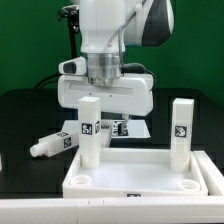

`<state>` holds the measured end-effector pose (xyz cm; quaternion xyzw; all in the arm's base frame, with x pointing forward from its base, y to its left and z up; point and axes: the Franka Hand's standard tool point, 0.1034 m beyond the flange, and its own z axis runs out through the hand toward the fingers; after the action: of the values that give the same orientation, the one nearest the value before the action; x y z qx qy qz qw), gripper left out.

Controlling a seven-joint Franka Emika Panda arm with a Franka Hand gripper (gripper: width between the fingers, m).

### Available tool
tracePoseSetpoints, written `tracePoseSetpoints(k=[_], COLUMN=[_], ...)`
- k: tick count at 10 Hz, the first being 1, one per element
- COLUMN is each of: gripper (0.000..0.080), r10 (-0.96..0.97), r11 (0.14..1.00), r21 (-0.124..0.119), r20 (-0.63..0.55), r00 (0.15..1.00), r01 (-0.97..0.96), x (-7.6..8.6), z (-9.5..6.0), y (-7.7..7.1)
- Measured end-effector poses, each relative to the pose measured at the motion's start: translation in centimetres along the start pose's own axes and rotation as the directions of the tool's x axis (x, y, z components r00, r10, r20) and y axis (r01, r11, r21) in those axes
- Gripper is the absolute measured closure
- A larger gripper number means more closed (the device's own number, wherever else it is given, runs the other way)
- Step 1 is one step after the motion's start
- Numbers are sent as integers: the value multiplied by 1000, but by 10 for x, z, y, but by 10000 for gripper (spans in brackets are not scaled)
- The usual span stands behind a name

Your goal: Assemble desk

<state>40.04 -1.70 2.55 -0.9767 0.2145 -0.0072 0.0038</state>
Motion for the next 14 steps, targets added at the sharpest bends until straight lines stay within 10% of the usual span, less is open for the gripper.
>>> tracePoseSetpoints(k=[1, 4, 6, 12, 14], gripper=[162, 666, 777, 771, 500], r10=[0, 0, -4, -178, -293], r11=[1000, 1000, 1000, 984, 956], r21=[0, 0, 2, 12, -2], r20=[0, 0, -25, -45, -67], r00=[1000, 1000, 1000, 983, 954], r01=[0, 0, 4, 179, 294], x=[0, 0, 2, -8, -4], z=[0, 0, 0, -20, -22], y=[0, 0, -2, -20, -13])
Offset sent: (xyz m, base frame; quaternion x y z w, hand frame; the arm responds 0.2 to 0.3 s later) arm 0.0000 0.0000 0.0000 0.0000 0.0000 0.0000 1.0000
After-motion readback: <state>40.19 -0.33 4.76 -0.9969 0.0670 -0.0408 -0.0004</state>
